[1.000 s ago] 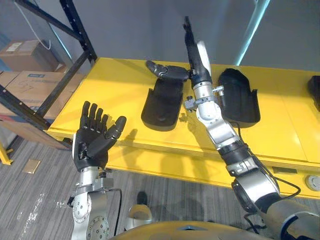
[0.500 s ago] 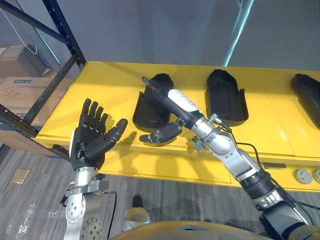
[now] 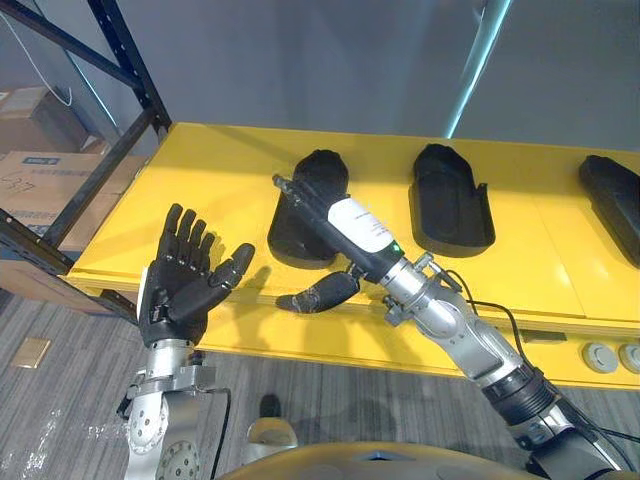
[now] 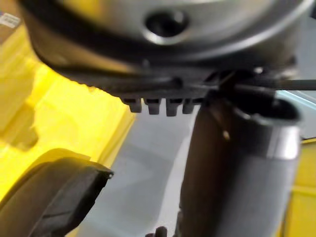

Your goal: Walk over and take three plastic housings, then place them on the shelf

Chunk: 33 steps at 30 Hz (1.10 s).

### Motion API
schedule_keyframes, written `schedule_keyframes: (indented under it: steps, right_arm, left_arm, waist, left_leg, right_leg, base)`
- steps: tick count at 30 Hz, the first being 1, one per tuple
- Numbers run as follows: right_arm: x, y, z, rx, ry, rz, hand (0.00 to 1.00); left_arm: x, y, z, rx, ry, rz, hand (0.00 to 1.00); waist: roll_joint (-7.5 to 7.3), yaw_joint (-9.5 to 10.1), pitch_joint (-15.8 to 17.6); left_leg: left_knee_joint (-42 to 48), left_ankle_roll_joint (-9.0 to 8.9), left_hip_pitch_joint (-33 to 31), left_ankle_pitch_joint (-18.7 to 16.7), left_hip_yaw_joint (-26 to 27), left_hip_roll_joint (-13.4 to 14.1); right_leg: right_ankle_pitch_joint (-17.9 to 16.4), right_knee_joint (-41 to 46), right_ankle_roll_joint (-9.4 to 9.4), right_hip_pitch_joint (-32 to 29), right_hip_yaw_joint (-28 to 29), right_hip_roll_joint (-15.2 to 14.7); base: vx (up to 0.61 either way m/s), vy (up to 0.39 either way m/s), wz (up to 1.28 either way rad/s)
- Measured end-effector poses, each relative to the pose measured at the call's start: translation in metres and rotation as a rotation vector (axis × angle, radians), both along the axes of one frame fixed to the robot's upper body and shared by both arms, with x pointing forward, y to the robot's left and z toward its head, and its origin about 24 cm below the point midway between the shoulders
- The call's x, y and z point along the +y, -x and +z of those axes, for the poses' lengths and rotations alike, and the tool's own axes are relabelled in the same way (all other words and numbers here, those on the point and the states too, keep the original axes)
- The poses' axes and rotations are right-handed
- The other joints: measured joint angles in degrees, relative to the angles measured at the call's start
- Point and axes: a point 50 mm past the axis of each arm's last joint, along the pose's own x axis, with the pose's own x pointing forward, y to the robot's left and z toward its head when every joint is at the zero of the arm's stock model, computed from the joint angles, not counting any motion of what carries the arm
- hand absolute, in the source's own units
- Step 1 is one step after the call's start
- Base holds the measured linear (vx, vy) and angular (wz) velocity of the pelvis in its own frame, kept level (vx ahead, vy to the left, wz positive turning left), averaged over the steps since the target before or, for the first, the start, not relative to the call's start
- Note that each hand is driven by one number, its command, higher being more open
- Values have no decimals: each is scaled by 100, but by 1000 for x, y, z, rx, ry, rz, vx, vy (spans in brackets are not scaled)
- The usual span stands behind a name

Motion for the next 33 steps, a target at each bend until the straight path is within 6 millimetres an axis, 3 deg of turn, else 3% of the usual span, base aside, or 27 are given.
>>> schedule_keyframes:
  steps: [9,18,28,33]
  right_arm:
    - [6,-1,-32,95,76,0,100]
    - [5,-18,-48,105,36,-155,100]
    - [-3,-42,-32,-15,11,-272,100]
    - [-8,-51,-37,4,44,-312,100]
  left_arm:
    - [0,0,0,0,0,-1,100]
    - [-6,-1,-1,3,12,-22,100]
    - [-5,2,-3,13,13,-19,100]
    - [-5,5,-5,27,15,-15,100]
  waist:
    - [13,152,-21]
    - [42,165,-30]
    - [112,188,-27]
    - [130,226,-31]
  left_leg:
    - [15,3,-97,35,-110,-15]
    - [14,19,-152,80,-194,-16]
    - [13,27,-173,107,-243,-12]
    - [15,27,-183,109,-244,-13]
  right_leg:
    - [14,15,27,9,-110,0]
    - [-10,52,-10,-1,-181,0]
    - [-31,91,-27,-13,-220,-4]
    - [-31,92,-27,-13,-226,-4]
  base:
    - [11,6,7]
    - [-15,8,4]
    - [-19,7,2]
    - [0,0,0]
